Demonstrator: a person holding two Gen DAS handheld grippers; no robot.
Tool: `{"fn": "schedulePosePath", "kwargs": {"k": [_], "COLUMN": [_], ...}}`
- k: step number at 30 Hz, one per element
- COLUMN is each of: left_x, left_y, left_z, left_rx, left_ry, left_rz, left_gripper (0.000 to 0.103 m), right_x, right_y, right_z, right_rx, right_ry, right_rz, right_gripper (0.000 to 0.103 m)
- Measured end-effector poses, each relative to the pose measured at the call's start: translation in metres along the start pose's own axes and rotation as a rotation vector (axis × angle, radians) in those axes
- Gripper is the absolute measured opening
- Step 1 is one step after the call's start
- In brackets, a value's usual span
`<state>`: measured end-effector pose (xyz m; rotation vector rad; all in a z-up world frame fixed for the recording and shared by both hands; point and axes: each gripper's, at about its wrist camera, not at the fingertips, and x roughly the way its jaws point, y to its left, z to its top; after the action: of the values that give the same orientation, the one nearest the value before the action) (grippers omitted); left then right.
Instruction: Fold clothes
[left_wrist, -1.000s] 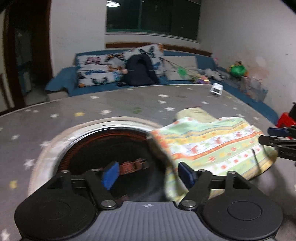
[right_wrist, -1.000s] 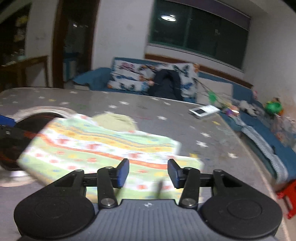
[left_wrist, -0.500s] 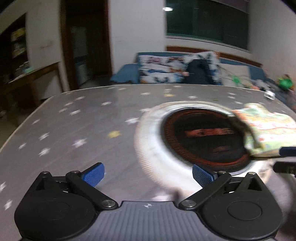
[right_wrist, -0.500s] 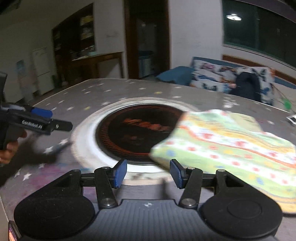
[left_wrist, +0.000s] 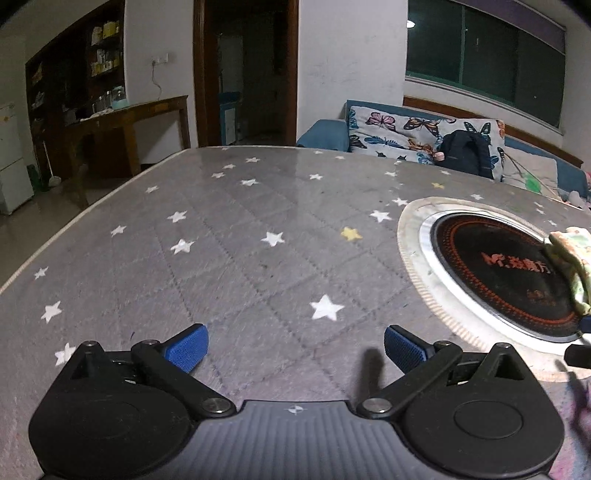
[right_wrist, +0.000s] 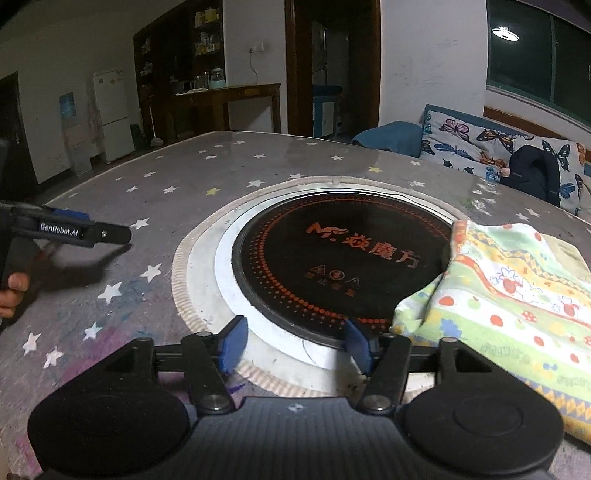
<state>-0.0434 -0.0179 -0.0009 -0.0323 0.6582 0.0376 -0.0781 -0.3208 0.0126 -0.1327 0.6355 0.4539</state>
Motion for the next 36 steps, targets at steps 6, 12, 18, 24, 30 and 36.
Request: {"fn": "schedulePosePath", "kwargs": {"k": [6, 12, 18, 24, 30, 36], "left_x": [0.000, 0.004, 0.005, 0.005, 0.006, 0.006], "left_y": [0.003, -0.002, -0.002, -0.007, -0.003, -0.002], "left_z": [-0.002, -0.003, -0.003, -0.004, -0.004, -0.004], "left_rx": [-0.005, 0.011, 0.014, 0.013, 0.013, 0.014], "left_ry": [0.012, 0.018, 0.020, 0.020, 0.020, 0.020], "left_rz": [-0.002, 0.011, 0.013, 0.013, 0.012, 0.012], "left_gripper": [0.103, 0.103, 0.103, 0.103, 0.103, 0.103], "right_x": [0.006, 0.009, 0.012, 0.013, 0.015, 0.015], "right_y": [-0.004, -0.006, -0.007, -0.005, -0.003, 0.000], "right_z": [-0.001, -0.001, -0.001, -0.001, -0.002, -0.001], "right_rx": [0.014, 0.021, 0.027, 0.014, 0.009, 0.006], "right_ry": [0.007, 0.018, 0.029, 0.034, 0.036, 0.037], "right_rz": [0.002, 0.017, 0.032, 0.021, 0.018, 0.015], "right_gripper": [0.079, 0.094, 0.103, 0.103, 0.103, 0.103]}}
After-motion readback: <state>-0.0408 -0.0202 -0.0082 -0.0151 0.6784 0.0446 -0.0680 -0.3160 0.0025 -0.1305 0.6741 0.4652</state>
